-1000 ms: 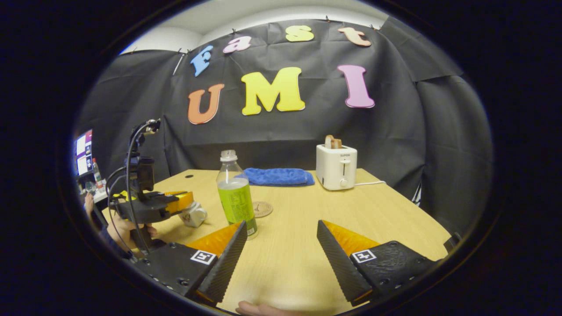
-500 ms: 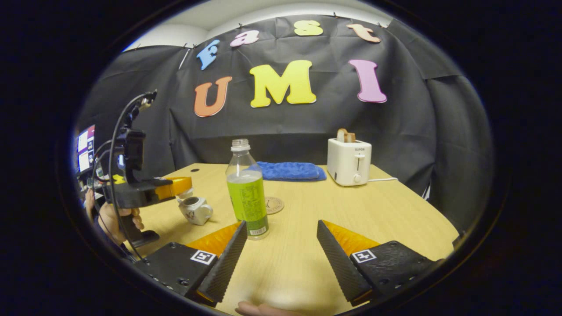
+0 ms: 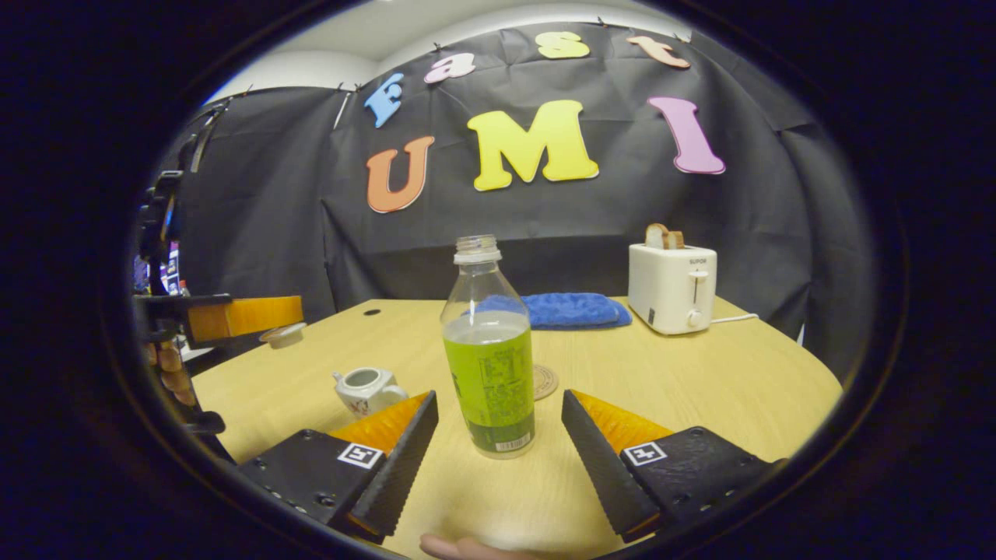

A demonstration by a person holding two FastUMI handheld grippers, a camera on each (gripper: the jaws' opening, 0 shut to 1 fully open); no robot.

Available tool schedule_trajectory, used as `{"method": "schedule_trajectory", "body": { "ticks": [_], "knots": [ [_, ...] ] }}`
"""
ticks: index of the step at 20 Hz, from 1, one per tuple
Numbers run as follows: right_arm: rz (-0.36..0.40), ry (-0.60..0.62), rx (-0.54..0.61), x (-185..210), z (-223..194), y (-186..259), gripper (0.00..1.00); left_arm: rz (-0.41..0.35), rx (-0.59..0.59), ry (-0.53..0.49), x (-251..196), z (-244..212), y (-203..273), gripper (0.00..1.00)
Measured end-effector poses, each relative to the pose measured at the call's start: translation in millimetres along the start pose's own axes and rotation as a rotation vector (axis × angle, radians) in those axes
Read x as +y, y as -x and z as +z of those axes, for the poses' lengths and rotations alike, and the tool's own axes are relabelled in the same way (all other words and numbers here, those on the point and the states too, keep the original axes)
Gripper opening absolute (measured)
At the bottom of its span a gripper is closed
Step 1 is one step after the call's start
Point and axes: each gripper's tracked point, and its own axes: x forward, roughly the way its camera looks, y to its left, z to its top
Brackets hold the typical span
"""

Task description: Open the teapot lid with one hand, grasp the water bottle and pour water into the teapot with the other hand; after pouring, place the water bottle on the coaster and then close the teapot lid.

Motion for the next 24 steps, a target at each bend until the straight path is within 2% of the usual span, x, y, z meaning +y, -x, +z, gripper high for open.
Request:
{"method": "schedule_trajectory", "body": {
  "ticks": [5, 7, 10, 11, 12, 13, 16, 19, 24],
  "knots": [
    [-0.049, 0.057, -0.056, 1, 8, -27, 0.96, 0.045, 0.009, -0.031, 24, -3, 22, 0.04],
    [-0.028, 0.054, -0.051, 9, 4, -35, 0.96, 0.044, 0.018, -0.022, 30, -5, 25, 0.04],
    [-0.043, 0.049, -0.053, 7, 3, -44, 0.95, 0.053, -0.002, -0.024, 37, -4, 28, 0.04],
    [-0.046, 0.046, -0.051, 7, 1, -45, 0.93, 0.050, -0.007, -0.020, 38, -4, 28, 0.04],
    [-0.053, 0.042, -0.052, 5, 2, -44, 0.82, 0.047, -0.001, -0.016, 39, -6, 27, 0.04],
    [-0.054, 0.042, -0.055, 5, 2, -41, 0.76, 0.046, 0.002, -0.012, 40, -8, 28, 0.04],
    [-0.065, 0.065, -0.051, 6, 6, -32, 0.73, 0.045, -0.002, -0.005, 45, -9, 30, 0.04],
    [-0.108, 0.141, -0.049, 4, 13, -24, 0.73, 0.037, -0.015, -0.015, 47, -9, 33, 0.04],
    [-0.203, 0.325, 0.038, 0, 11, -16, 0.72, 0.024, -0.019, -0.030, 56, -18, 37, 0.04]
  ]
}}
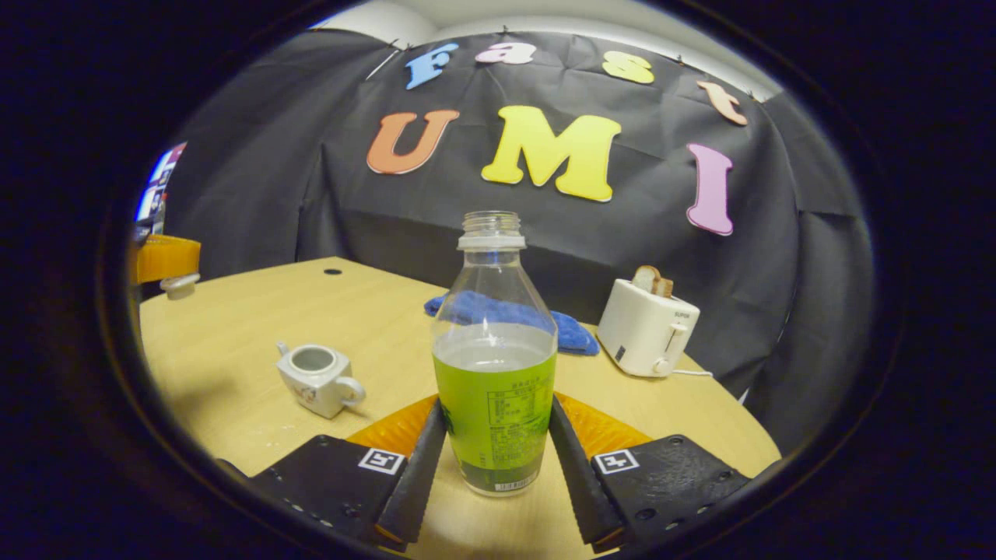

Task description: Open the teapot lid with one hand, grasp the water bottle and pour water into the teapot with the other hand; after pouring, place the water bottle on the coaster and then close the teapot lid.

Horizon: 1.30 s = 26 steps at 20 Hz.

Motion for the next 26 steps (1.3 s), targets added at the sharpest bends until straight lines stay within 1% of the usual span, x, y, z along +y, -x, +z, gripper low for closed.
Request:
{"method": "schedule_trajectory", "body": {
  "ticks": [2, 4, 6, 7, 9, 11, 14, 15, 16, 18, 19, 22, 26],
  "knots": [
    [-0.018, 0.081, 0.017, 5, -1, 4, 0.73, 0.001, 0.003, -0.019, 4, -7, 2, 0.04],
    [-0.021, 0.166, 0.045, 14, -3, 3, 0.73, -0.001, 0.005, -0.027, 9, -13, 4, 0.04],
    [-0.024, 0.245, 0.083, 21, -8, 2, 0.73, -0.006, 0.011, -0.011, 13, -20, 7, 0.04],
    [-0.031, 0.292, 0.084, 24, -5, 3, 0.73, -0.008, 0.015, 0.005, 16, -23, 9, 0.04],
    [-0.052, 0.370, 0.106, 28, -6, 2, 0.73, -0.012, 0.018, 0.035, 20, -28, 10, 0.04],
    [-0.098, 0.474, 0.118, 30, -3, 2, 0.73, -0.008, 0.016, 0.042, 26, -30, 11, 0.04],
    [-0.186, 0.680, 0.097, 29, 8, 0, 0.74, -0.005, 0.014, 0.038, 32, -34, 11, 0.04],
    [-0.198, 0.731, 0.092, 30, 8, -1, 0.74, -0.009, 0.017, 0.036, 31, -36, 11, 0.04],
    [-0.207, 0.761, 0.077, 37, 11, -1, 0.75, -0.016, 0.017, 0.032, 31, -38, 10, 0.04],
    [-0.218, 0.820, 0.092, 38, 7, -8, 0.72, -0.025, 0.015, 0.035, 32, -39, 9, 0.04],
    [-0.221, 0.859, 0.092, 40, 8, -11, 0.75, -0.029, 0.018, 0.038, 33, -41, 8, 0.04],
    [-0.255, 1.012, 0.079, 43, 13, -11, 0.75, -0.029, 0.011, 0.028, 35, -41, 9, 0.04],
    [-0.274, 1.210, 0.063, 44, 17, -15, 0.75, -0.029, 0.020, 0.013, 39, -48, 9, 0.04]
  ]
}}
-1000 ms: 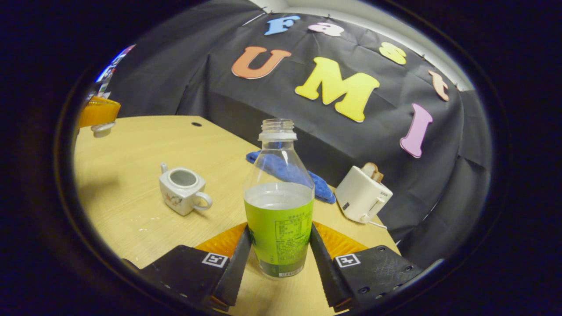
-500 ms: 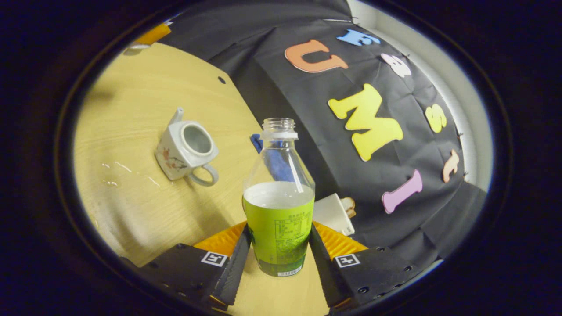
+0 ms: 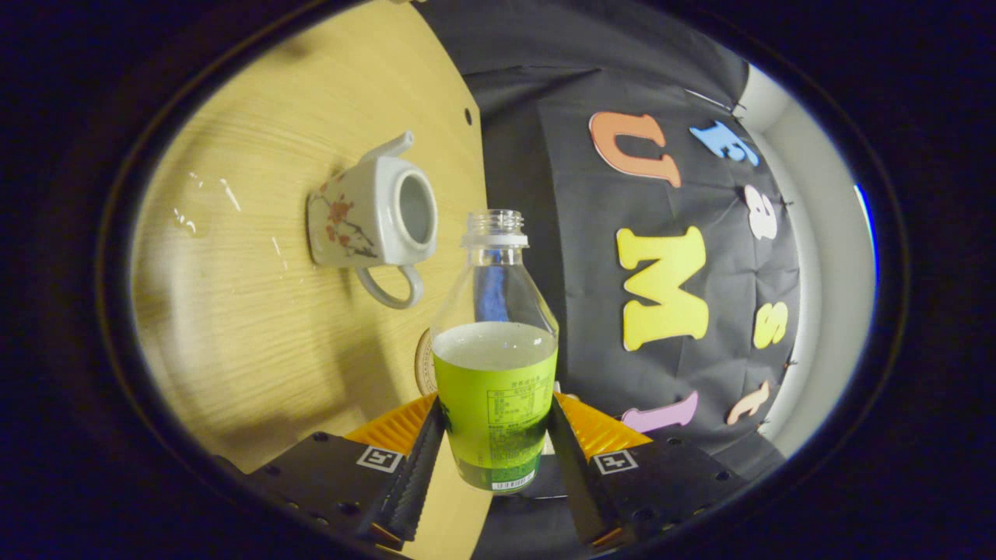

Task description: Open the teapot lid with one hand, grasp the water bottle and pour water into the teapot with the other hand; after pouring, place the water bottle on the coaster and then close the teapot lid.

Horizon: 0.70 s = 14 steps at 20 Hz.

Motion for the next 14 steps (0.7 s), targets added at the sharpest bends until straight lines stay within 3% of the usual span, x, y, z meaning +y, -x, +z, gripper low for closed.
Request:
{"method": "schedule_trajectory", "body": {
  "ticks": [7, 14],
  "knots": [
    [-0.097, 0.228, -0.013, -19, 6, -5, 0.74, -0.001, 0.001, -0.012, 4, -6, 0, 0.04],
    [-0.190, 0.340, -0.018, -37, 11, -10, 0.74, -0.010, -0.004, -0.022, 3, -9, 3, 0.04]
  ]
}}
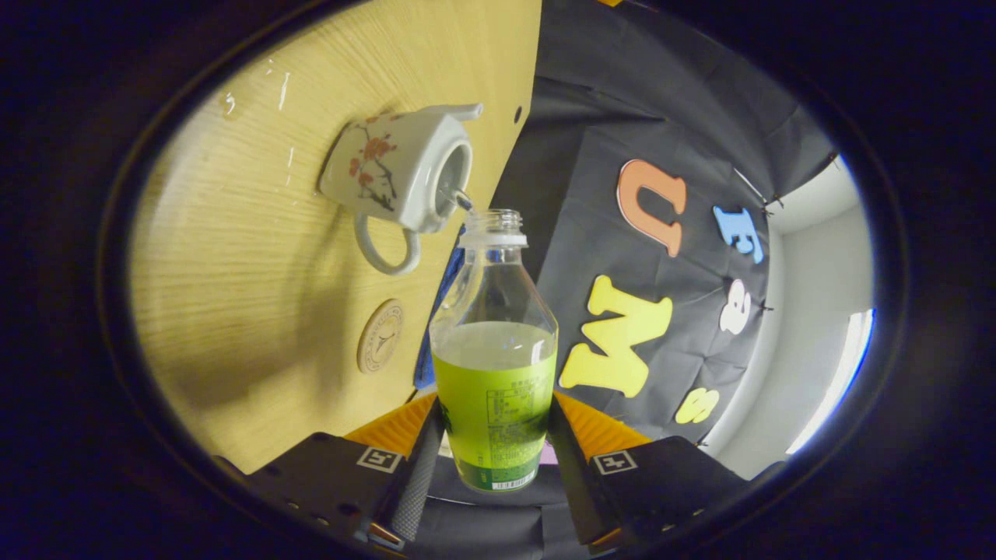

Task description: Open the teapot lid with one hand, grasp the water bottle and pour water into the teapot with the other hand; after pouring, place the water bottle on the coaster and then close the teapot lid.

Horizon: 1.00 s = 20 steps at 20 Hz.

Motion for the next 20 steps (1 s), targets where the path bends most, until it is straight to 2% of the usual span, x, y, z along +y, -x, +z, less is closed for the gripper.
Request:
{"method": "schedule_trajectory", "body": {
  "ticks": [7, 20],
  "knots": [
    [-0.071, 0.058, -0.015, -17, 2, -3, 0.74, 0.002, 0.002, 0.000, -1, -2, 1, 0.04],
    [-0.123, 0.216, -0.060, -37, 8, -1, 0.72, -0.006, -0.012, 0.010, -1, -1, 7, 0.04]
  ]
}}
